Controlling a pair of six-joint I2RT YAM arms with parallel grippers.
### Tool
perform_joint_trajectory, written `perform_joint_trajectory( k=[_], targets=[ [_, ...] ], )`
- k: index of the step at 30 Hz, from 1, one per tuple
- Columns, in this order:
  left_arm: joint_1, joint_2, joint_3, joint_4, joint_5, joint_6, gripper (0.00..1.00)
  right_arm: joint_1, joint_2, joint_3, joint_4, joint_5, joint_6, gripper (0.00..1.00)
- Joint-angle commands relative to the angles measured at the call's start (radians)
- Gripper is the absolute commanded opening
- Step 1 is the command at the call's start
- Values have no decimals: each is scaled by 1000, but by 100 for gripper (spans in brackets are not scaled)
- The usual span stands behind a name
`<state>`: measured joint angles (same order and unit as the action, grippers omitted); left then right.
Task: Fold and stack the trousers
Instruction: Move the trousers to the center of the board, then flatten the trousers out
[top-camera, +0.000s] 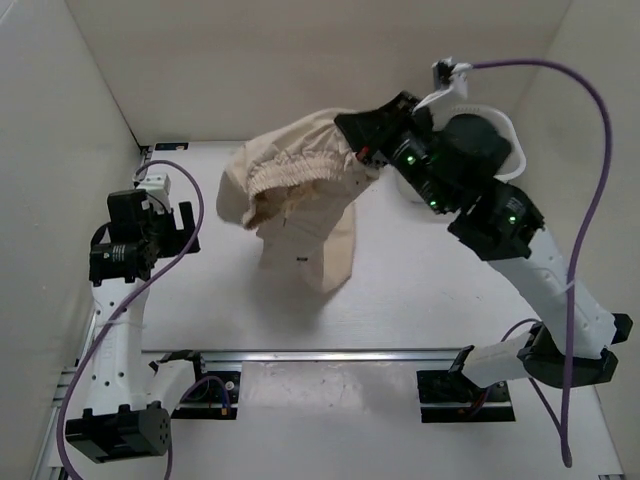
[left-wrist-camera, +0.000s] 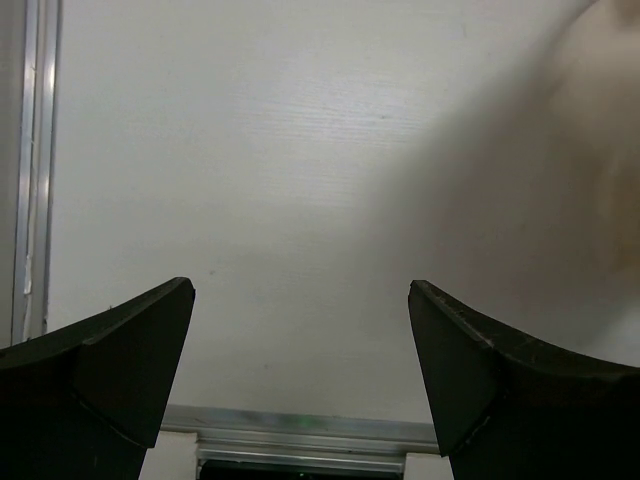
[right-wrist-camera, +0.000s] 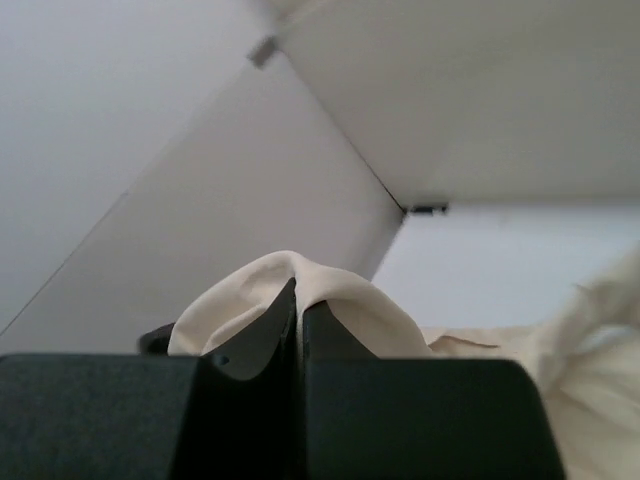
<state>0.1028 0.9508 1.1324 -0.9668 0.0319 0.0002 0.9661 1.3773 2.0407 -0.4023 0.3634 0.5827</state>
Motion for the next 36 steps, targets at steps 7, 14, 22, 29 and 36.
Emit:
perform_joint_trajectory(
  k=[7, 14, 22, 29, 36],
  targets=[
    [6, 181, 99, 17, -24, 0, 100, -278, -266, -705, -647, 422, 672, 78],
    [-162, 192, -9, -87, 16, 0, 100, -392, -501, -1128, -422, 100, 280, 84],
    [-451, 201, -223, -118, 117, 0, 100, -402, -266, -1223, -247, -72, 97, 90],
    [-722, 285, -249, -116, 180, 0, 100, -437, 77, -1096, -202, -72, 20, 93],
    [-798, 407, -430, 92, -3, 0, 100, -509, 206, -1116, -43, -196, 123, 74]
  ],
)
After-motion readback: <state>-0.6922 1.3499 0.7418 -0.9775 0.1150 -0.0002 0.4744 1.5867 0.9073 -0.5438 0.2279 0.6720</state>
